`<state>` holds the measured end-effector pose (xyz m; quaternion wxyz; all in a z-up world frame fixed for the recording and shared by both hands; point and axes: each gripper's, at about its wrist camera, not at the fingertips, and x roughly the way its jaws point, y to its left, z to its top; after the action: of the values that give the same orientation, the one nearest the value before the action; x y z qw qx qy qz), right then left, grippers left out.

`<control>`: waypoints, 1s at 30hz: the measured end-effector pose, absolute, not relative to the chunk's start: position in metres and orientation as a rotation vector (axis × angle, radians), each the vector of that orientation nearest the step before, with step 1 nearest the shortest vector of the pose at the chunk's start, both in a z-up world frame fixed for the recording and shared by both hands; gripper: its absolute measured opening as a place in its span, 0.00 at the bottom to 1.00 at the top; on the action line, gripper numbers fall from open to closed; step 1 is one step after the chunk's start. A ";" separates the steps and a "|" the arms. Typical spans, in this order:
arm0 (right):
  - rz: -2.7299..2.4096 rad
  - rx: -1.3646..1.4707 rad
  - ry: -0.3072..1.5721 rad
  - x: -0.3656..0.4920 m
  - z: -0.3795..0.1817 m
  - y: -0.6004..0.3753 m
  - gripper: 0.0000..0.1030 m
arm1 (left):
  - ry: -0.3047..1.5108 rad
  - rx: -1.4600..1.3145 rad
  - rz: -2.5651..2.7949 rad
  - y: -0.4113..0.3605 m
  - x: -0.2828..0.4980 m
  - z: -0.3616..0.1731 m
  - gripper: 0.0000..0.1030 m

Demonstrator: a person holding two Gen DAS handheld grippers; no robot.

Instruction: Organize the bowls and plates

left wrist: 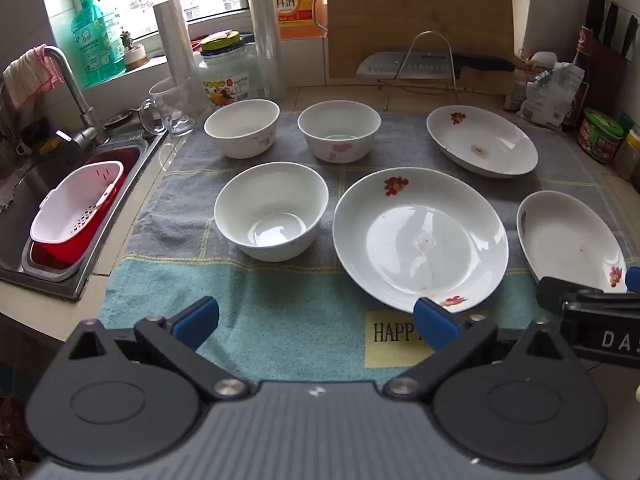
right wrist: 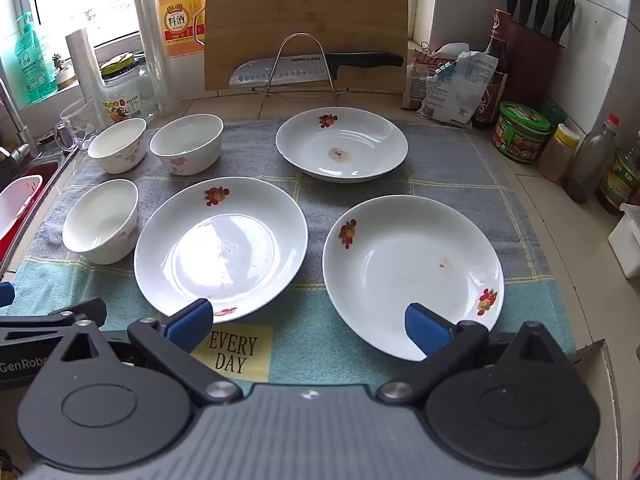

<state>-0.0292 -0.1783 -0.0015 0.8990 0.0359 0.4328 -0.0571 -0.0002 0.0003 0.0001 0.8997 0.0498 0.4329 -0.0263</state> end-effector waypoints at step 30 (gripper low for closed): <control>-0.106 0.076 0.878 -0.031 0.006 -0.174 1.00 | 0.884 0.102 -0.051 0.000 -0.004 0.009 0.99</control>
<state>-0.0311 -0.1736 0.0060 0.9031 0.0366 0.4249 -0.0513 -0.0035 -0.0004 0.0086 0.9023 0.0491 0.4277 -0.0247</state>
